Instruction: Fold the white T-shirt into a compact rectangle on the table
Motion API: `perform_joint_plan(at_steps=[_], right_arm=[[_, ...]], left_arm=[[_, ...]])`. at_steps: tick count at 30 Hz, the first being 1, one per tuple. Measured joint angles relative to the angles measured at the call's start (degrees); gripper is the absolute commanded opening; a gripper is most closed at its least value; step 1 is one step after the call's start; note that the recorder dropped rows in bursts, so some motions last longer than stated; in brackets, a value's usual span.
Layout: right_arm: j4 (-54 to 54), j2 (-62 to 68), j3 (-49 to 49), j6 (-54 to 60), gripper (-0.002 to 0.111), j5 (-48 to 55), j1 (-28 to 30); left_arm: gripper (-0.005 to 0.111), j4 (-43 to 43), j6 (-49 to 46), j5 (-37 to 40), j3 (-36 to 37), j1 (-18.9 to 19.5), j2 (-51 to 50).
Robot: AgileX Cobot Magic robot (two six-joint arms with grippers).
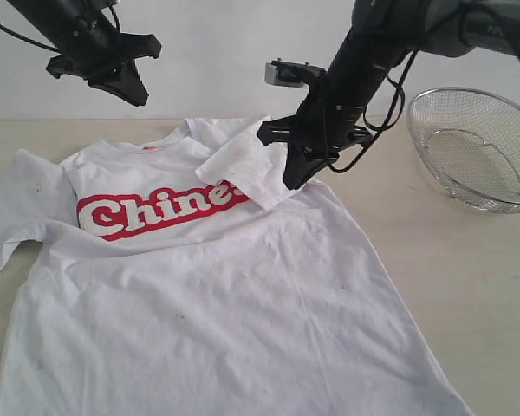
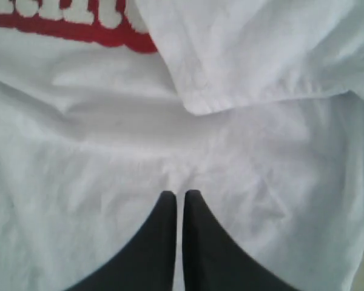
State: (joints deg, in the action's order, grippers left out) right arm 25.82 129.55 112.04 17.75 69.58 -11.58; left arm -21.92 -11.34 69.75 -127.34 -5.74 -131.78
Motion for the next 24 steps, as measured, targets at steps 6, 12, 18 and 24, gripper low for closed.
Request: perform_joint_plan(at_steps=[6, 12, 18, 24], right_arm=[[0.25, -11.70, -13.82, 0.45, 0.000, -5.19, 0.00], [2.20, -19.80, -28.02, 2.75, 0.000, -10.72, -0.37], [7.54, -19.92, -39.92, 8.01, 0.000, -15.71, -0.37], [9.34, -19.92, -47.48, 10.33, 0.000, -23.19, -0.37]], left_arm=[[0.005, -2.89, -0.83, -0.10, 16.80, 0.00, 12.40], [0.005, -5.39, -0.94, -3.74, 37.36, -1.20, 27.36], [0.005, -8.22, -0.94, -13.15, 60.00, -7.68, 35.44], [0.005, -10.13, -0.83, -23.80, 76.11, -16.08, 34.79]])
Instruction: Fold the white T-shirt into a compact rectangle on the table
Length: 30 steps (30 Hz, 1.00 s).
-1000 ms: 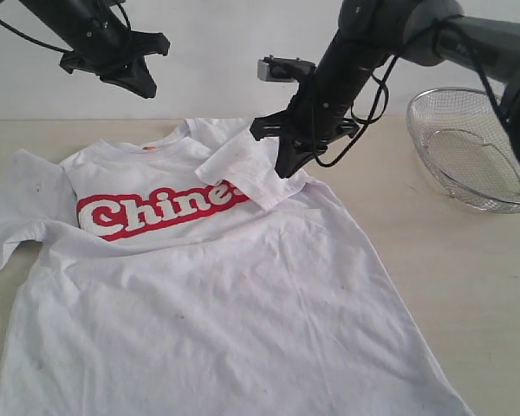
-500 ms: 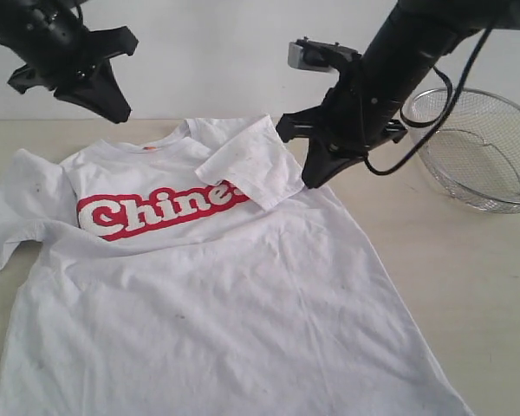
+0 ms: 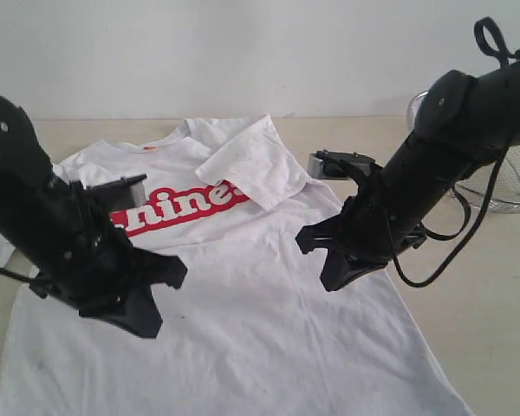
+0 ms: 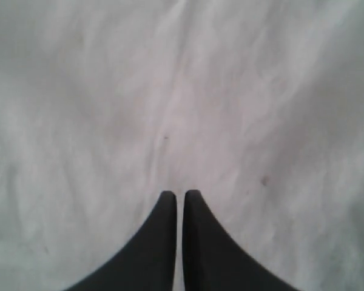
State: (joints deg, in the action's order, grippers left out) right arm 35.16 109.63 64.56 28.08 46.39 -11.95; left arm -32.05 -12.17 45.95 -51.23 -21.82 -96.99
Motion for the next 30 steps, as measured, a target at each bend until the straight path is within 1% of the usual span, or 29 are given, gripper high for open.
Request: perform_joint_plan(at_steps=[3, 8, 15, 22, 30], right_arm=[[0.11, 0.00, -1.88, 0.15, 0.000, -3.30, 0.00], [-0.02, 0.00, -3.58, 0.26, 0.000, -4.71, 0.00], [-0.24, 0.00, -5.74, 0.26, 0.000, -4.71, 0.00], [-0.24, 0.00, -5.72, 0.26, 0.000, -4.60, 0.00], [-0.24, 0.00, -5.72, 0.26, 0.000, -4.60, 0.00]], left_arm=[[0.005, -0.46, 0.39, -3.82, 3.42, -1.61, -0.14], [0.005, -0.69, 0.89, -5.75, 6.51, -1.95, -0.23], [0.005, -0.03, 1.12, -5.58, 11.67, -1.95, -0.36], [0.005, 2.34, 1.72, -5.28, 17.03, -2.08, -0.36], [0.005, 2.45, 3.10, -5.14, 19.15, -2.08, 0.15]])
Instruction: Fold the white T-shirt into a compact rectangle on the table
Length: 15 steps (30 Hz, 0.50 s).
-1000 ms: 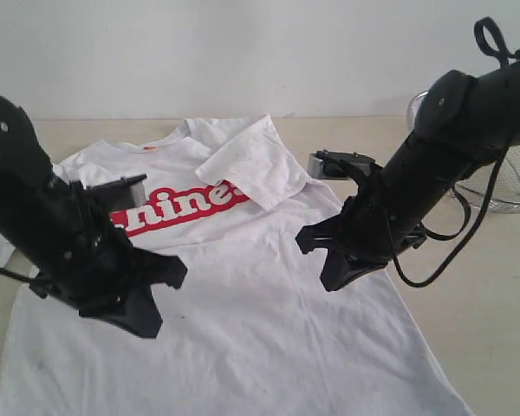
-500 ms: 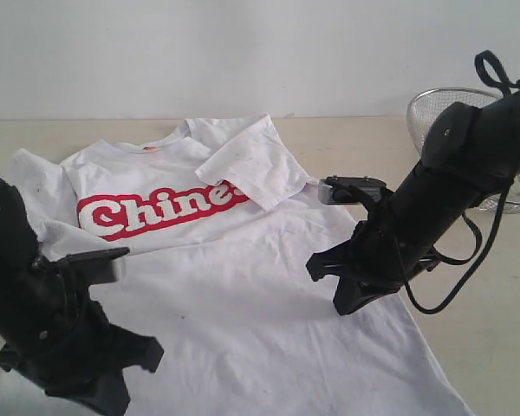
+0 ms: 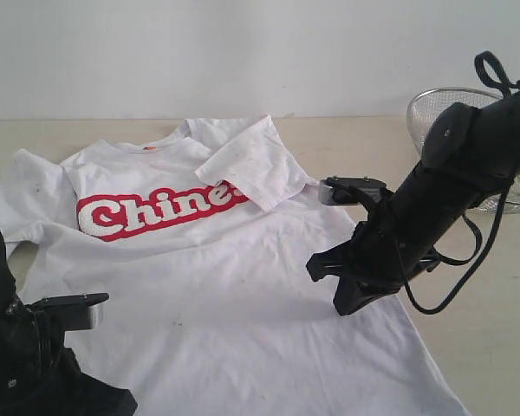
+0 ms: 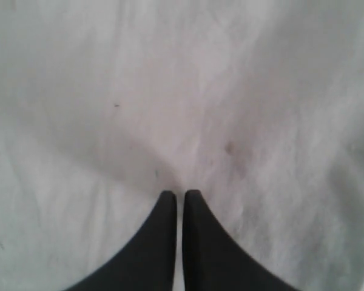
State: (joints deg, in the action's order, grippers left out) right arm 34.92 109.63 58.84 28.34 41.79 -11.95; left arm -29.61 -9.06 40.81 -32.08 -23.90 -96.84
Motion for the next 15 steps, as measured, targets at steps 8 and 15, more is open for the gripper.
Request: perform_joint_plan(at_steps=[8, 15], right_arm=[[0.00, 0.00, 0.00, 0.00, 0.000, 0.47, 0.00], [0.12, 0.00, 0.00, 0.00, 0.000, 0.83, 0.00]], left_arm=[[0.005, 0.68, 0.49, 1.88, 0.37, 0.00, 0.00], [0.005, 1.24, 0.49, 4.01, 2.06, 0.00, 0.09]])
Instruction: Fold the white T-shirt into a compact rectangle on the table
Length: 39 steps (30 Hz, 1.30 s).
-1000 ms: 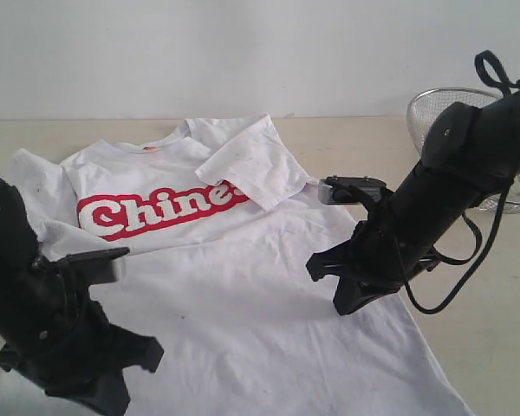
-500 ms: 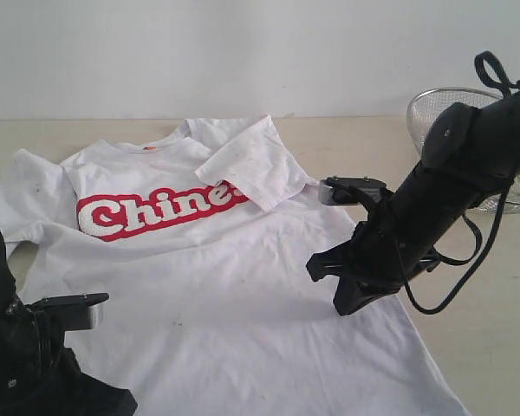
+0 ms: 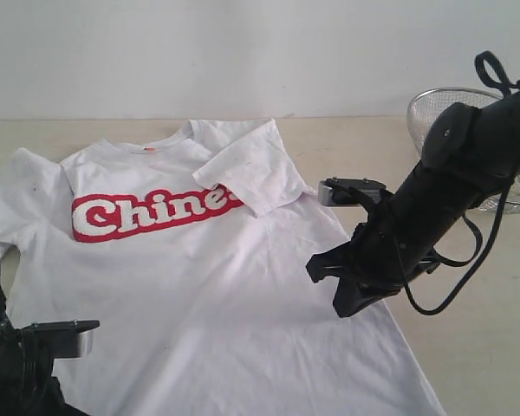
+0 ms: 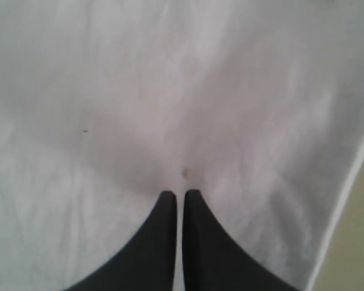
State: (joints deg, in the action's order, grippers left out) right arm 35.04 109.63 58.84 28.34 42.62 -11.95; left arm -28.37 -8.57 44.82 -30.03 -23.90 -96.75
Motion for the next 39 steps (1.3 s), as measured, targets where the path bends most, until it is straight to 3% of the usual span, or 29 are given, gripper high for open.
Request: perform_joint_plan(at_steps=[7, 13, 18, 25, 32, 36, 39], right_arm=[[3.81, 0.00, 0.00, 3.21, 0.000, 0.72, 0.00], [6.37, 0.00, 0.00, 5.83, 0.000, 1.08, 0.00], [6.37, 0.00, 0.00, 6.17, 0.000, 1.08, 0.00], [6.70, 0.00, 0.00, 6.58, 0.000, 1.08, 0.00], [8.14, 0.00, 0.00, 7.48, 0.000, 0.96, 0.00], [8.77, 0.00, 0.00, 7.59, 0.000, 0.86, 0.00], [8.77, 0.00, 0.00, 7.59, 0.000, 0.86, 0.00]], left_arm=[[0.005, -1.72, -2.41, 1.21, 1.39, 0.00, 0.00], [0.005, -11.13, -10.65, -2.06, -2.02, 0.13, 2.14], [0.005, -13.94, -9.31, -6.58, -5.30, 4.24, 11.55], [0.005, -11.51, -7.72, -7.94, -6.10, 23.30, 20.93], [0.005, -15.26, -17.75, 1.17, -16.03, 42.03, 14.09], [0.005, -18.07, -22.30, 5.54, -23.52, 49.27, 6.21], [0.005, -18.36, -25.23, 7.83, -28.00, 52.59, 0.76]])
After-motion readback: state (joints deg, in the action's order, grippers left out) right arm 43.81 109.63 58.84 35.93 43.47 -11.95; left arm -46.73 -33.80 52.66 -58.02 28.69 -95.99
